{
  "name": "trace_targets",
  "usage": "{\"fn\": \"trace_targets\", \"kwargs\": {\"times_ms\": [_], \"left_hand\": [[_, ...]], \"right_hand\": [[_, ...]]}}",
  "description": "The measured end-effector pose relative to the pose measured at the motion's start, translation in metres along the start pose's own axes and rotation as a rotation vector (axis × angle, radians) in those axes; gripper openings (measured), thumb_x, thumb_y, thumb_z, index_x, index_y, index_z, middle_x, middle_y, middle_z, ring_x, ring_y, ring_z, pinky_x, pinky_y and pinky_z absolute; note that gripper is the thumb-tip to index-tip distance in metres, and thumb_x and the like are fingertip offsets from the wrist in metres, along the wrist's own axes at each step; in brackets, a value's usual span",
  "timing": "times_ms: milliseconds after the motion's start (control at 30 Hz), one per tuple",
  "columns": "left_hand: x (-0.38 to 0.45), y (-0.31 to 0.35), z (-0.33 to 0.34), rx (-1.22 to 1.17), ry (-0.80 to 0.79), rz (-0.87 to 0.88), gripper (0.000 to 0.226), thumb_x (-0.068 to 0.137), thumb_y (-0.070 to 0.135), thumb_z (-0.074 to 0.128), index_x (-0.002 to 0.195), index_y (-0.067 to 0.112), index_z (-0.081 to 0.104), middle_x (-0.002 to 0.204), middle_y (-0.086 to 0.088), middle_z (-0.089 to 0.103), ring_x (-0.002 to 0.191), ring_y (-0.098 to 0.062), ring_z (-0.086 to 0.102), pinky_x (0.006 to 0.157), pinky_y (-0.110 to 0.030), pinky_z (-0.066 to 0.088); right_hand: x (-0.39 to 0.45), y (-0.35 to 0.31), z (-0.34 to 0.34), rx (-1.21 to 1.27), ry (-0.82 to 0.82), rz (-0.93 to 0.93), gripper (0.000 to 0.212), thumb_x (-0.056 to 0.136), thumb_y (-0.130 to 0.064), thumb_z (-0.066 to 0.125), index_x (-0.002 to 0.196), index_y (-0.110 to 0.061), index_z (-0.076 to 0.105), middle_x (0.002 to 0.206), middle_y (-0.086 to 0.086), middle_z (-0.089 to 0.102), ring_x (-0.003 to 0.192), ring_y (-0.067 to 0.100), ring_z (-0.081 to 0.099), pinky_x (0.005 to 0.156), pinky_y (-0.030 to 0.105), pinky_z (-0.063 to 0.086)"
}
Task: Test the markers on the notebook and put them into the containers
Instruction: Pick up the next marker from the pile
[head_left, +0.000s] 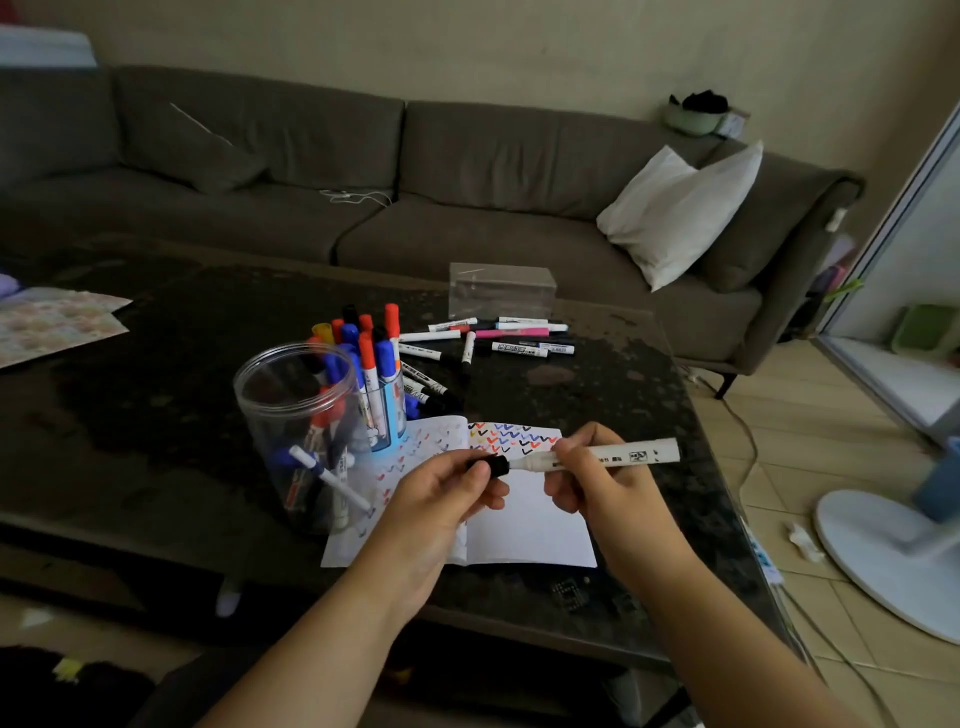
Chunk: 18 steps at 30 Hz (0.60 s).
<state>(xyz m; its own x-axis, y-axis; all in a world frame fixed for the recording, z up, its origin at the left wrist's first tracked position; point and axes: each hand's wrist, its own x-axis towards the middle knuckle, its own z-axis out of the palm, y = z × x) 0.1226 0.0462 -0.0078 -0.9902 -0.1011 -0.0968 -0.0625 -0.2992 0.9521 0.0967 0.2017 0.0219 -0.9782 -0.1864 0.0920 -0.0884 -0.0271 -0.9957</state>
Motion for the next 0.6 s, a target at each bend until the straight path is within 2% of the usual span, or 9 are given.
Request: {"fn": "trace_targets", "kwargs": {"times_ms": [200, 333, 400, 467, 600], "left_hand": [[-0.02, 0.013, 0.004, 0.314, -0.129, 0.017, 0.018, 0.095, 0.018, 0.048, 0.103, 0.016, 0.064, 0.084, 0.001, 0.074, 0.082, -0.01, 0.069, 0.08, -0.021, 0.048], [-0.028, 0.019, 0.001, 0.57, -0.214, 0.012, 0.015, 0.096, 0.023, 0.049, 0.093, 0.022, 0.064, 0.079, 0.006, 0.072, 0.073, -0.007, 0.067, 0.08, -0.029, 0.05], [-0.031, 0.019, 0.001, 0.579, -0.221, 0.018, 0.014, 0.094, 0.021, 0.051, 0.09, 0.019, 0.064, 0.068, 0.004, 0.067, 0.06, -0.01, 0.059, 0.063, -0.026, 0.05], [-0.034, 0.019, 0.003, 0.527, -0.207, 0.02, 0.015, 0.094, 0.018, 0.052, 0.087, 0.015, 0.065, 0.06, 0.005, 0.06, 0.052, -0.009, 0.05, 0.052, -0.022, 0.042], [-0.042, 0.017, 0.009, 0.492, -0.173, 0.006, 0.017, 0.093, 0.018, 0.053, 0.082, 0.015, 0.066, 0.055, 0.005, 0.056, 0.046, -0.004, 0.045, 0.046, -0.018, 0.037]], "right_hand": [[-0.011, -0.004, 0.002, -0.065, -0.036, 0.011, 0.019, 0.093, -0.014, 0.056, 0.078, -0.002, 0.054, 0.052, -0.001, 0.052, 0.051, 0.008, 0.045, 0.052, 0.02, 0.039], [-0.017, -0.006, 0.002, -0.121, 0.002, -0.001, 0.028, 0.091, -0.025, 0.058, 0.076, -0.002, 0.058, 0.051, -0.002, 0.05, 0.049, 0.01, 0.042, 0.05, 0.023, 0.038], [-0.021, -0.004, 0.007, -0.105, 0.042, -0.009, 0.029, 0.092, -0.026, 0.056, 0.073, -0.004, 0.055, 0.05, -0.002, 0.048, 0.048, 0.009, 0.041, 0.049, 0.023, 0.036], [-0.025, 0.001, 0.016, 0.009, 0.093, -0.015, 0.029, 0.094, -0.021, 0.054, 0.069, -0.007, 0.05, 0.049, -0.002, 0.044, 0.046, 0.009, 0.038, 0.047, 0.024, 0.033], [-0.026, 0.006, 0.025, 0.109, 0.115, 0.02, 0.03, 0.096, -0.018, 0.049, 0.068, -0.009, 0.044, 0.049, -0.003, 0.038, 0.046, 0.01, 0.034, 0.047, 0.025, 0.031]]}}
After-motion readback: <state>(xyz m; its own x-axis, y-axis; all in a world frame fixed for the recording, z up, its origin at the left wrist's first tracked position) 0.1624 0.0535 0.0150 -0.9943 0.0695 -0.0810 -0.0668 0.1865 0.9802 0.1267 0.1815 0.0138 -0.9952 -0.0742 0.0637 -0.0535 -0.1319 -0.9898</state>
